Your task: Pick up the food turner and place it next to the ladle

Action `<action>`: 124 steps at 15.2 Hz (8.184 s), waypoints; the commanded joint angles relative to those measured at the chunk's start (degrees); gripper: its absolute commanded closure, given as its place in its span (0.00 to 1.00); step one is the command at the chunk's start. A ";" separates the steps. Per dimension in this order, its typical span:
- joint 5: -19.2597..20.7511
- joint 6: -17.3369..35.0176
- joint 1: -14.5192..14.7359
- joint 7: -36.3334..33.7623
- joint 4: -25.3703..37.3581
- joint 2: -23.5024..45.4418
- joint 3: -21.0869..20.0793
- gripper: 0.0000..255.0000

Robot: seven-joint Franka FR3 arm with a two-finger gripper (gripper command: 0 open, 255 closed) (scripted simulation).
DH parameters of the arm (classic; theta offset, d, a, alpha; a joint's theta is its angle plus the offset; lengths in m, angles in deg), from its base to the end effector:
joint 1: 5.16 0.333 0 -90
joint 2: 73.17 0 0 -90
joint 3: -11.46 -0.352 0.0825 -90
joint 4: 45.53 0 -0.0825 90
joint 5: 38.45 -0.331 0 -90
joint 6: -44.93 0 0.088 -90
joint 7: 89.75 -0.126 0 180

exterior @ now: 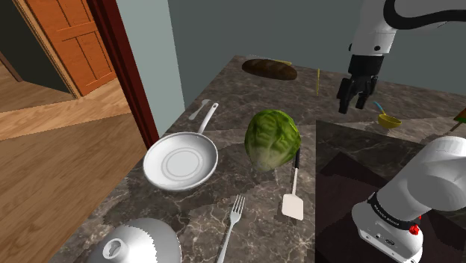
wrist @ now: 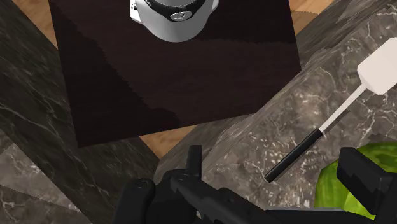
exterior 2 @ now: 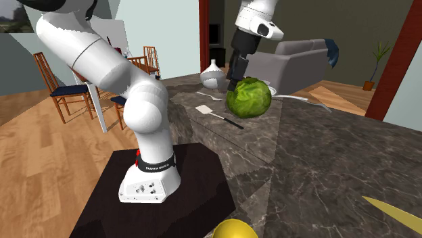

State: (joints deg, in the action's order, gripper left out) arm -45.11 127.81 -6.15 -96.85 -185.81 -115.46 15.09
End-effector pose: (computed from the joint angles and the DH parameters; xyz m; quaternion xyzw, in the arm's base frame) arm 0.2159 -0.0070 0.5412 -0.9840 0.0905 0.1340 0.0752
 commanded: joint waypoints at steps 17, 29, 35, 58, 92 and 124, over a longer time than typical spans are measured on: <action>-24.13 22.78 0.20 -50.65 -20.03 -14.29 -37.69 0.00; -32.26 38.70 -5.57 -66.55 -19.88 -3.72 -57.94 0.00; -32.91 40.35 -5.90 -66.42 -20.44 -2.69 -59.04 0.00; -28.60 30.67 -4.83 -66.82 -16.44 -8.03 -52.45 1.00; 2.78 11.64 -13.83 -39.13 -27.59 -33.40 -10.33 1.00; 29.16 33.97 -22.18 5.50 5.52 14.30 44.00 1.00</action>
State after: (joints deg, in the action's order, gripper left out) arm -14.82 161.34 -29.78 -93.09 -182.99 -103.91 57.09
